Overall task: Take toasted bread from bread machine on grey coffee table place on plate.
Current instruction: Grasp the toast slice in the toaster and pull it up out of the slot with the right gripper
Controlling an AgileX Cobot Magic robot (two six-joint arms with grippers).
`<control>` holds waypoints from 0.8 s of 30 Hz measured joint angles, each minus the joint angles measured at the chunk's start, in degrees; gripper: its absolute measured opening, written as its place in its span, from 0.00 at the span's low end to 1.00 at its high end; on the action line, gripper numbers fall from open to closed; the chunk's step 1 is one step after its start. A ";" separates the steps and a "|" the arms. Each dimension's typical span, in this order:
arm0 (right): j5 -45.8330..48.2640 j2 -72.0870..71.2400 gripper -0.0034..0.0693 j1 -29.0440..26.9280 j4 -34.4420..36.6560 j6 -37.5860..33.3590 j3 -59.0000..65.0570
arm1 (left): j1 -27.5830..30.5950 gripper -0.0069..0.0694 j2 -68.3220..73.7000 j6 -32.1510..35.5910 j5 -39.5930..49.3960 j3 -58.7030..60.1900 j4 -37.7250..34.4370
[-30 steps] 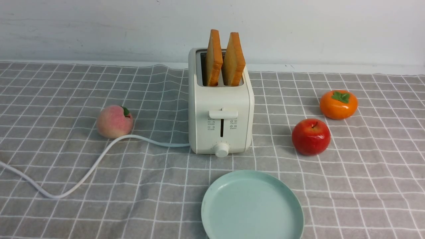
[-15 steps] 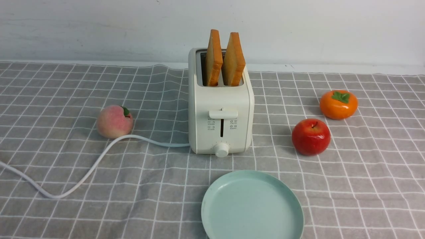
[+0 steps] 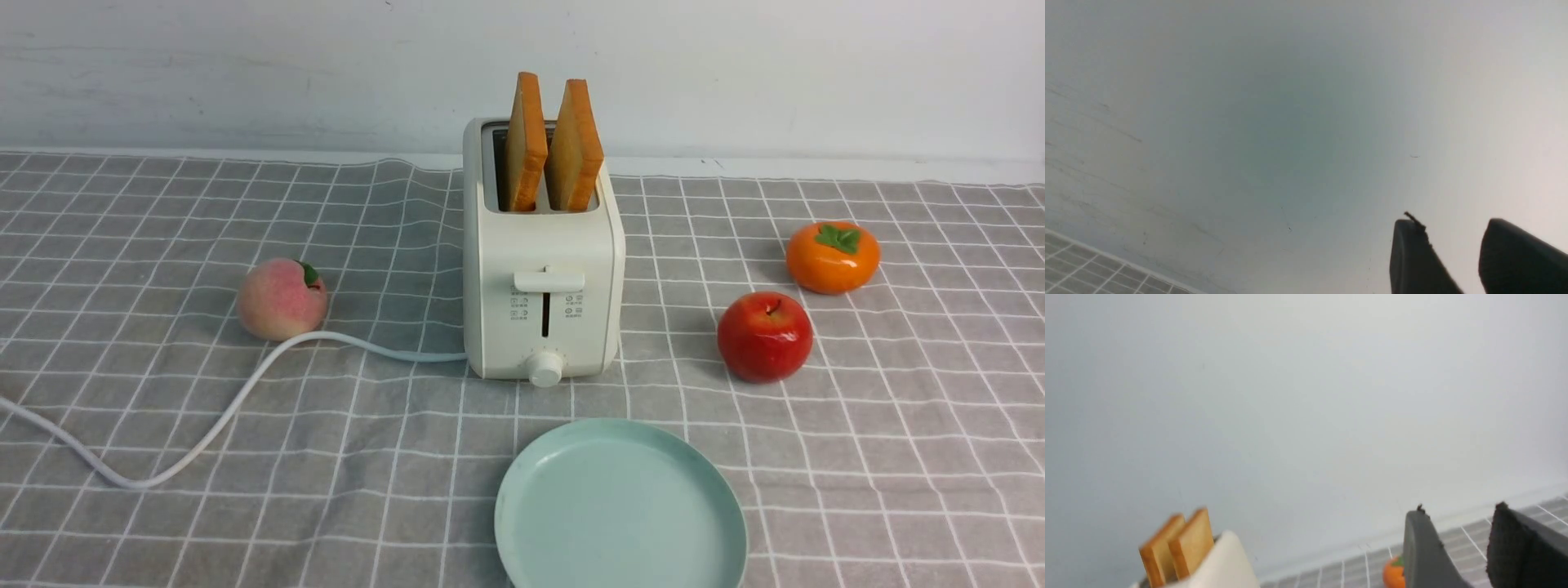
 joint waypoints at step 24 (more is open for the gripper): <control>46.28 29.35 0.38 0.00 -9.80 2.29 -42.27 | 0.00 0.40 56.52 0.97 55.14 -56.19 -5.99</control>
